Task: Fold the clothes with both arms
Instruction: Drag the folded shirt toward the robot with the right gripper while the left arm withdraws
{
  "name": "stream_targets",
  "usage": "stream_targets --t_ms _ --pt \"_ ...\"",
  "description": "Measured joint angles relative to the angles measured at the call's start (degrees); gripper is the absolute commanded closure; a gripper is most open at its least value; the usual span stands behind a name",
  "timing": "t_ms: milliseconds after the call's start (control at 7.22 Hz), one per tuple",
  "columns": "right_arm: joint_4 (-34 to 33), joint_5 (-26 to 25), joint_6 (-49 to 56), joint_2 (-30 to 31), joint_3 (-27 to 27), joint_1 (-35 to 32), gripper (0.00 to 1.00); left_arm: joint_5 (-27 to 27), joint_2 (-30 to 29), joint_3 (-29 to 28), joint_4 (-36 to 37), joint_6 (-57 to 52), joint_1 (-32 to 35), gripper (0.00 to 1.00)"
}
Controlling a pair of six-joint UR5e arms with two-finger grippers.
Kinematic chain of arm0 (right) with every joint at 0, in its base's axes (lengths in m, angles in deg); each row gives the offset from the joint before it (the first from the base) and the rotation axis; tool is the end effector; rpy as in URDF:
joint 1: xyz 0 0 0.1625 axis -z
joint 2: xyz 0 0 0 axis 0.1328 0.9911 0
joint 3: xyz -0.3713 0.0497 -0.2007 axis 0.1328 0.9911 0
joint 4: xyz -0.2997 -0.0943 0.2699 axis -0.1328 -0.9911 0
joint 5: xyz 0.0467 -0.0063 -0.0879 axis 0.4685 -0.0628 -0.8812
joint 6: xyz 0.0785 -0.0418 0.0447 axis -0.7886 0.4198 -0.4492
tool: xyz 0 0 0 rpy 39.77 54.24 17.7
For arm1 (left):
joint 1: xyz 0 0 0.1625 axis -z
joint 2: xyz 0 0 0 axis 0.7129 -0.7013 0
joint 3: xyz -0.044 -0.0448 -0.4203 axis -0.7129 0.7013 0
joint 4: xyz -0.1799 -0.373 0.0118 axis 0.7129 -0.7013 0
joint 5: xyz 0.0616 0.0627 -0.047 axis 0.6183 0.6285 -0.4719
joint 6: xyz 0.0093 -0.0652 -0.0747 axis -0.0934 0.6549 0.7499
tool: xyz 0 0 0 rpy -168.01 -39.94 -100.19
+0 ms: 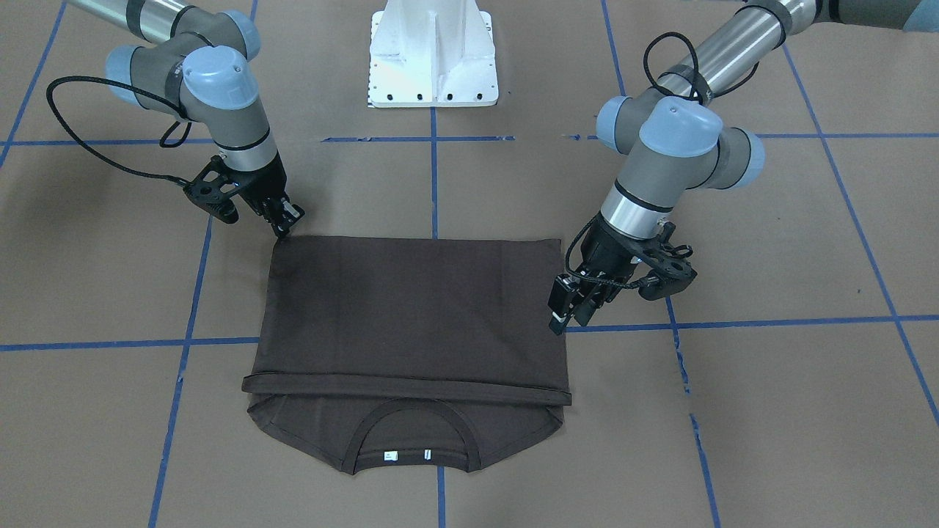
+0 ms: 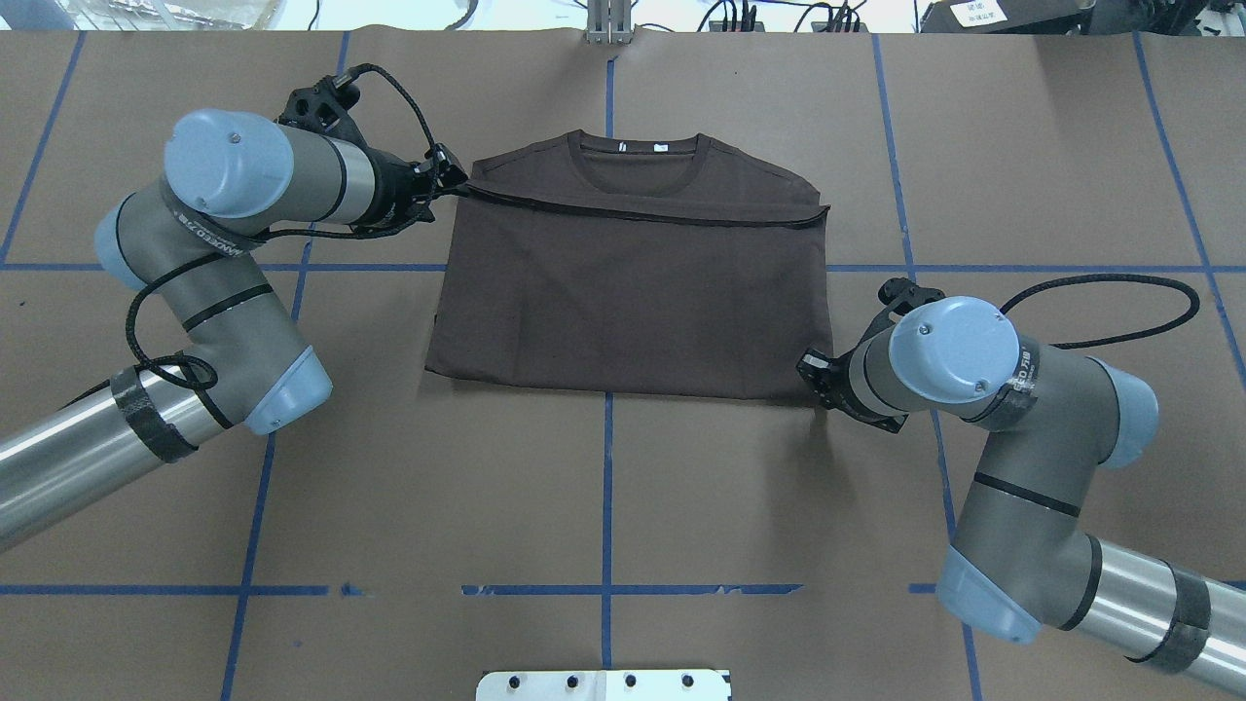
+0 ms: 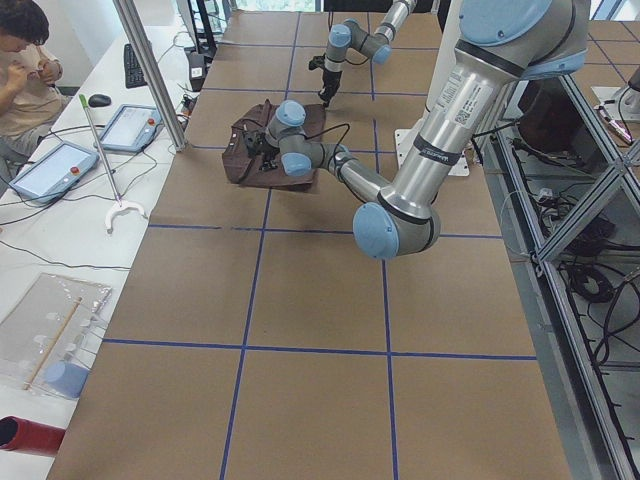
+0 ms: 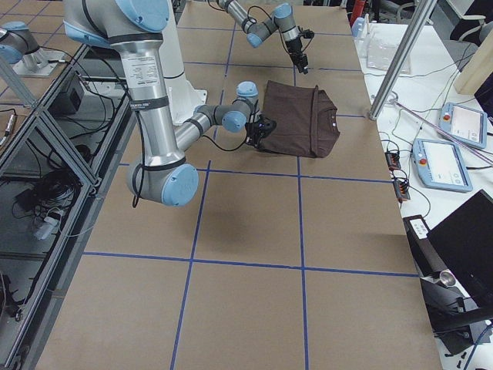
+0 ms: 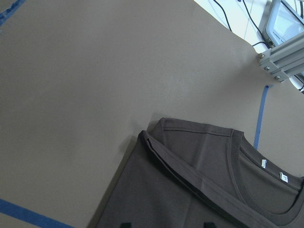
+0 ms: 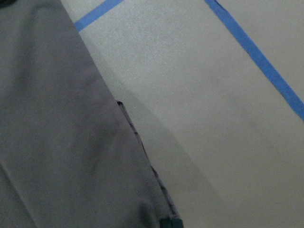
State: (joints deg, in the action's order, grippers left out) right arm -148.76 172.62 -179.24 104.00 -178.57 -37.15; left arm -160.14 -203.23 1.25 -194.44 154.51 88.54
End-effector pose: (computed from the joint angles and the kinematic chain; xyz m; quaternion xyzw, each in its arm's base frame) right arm -0.4479 -0.3855 0.3731 -0.0374 -0.3812 0.3133 0.8690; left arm 0.4372 -0.5632 0.2969 0.0974 0.5476 -0.2860 0.7803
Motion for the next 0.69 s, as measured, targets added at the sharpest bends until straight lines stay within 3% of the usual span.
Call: stream_targets --t_ms 692 --pt "0.0 3.4 0.0 8.4 -11.5 1.7 1.00 -0.1 -0.2 0.2 0.0 1.3 -0.4 0.40"
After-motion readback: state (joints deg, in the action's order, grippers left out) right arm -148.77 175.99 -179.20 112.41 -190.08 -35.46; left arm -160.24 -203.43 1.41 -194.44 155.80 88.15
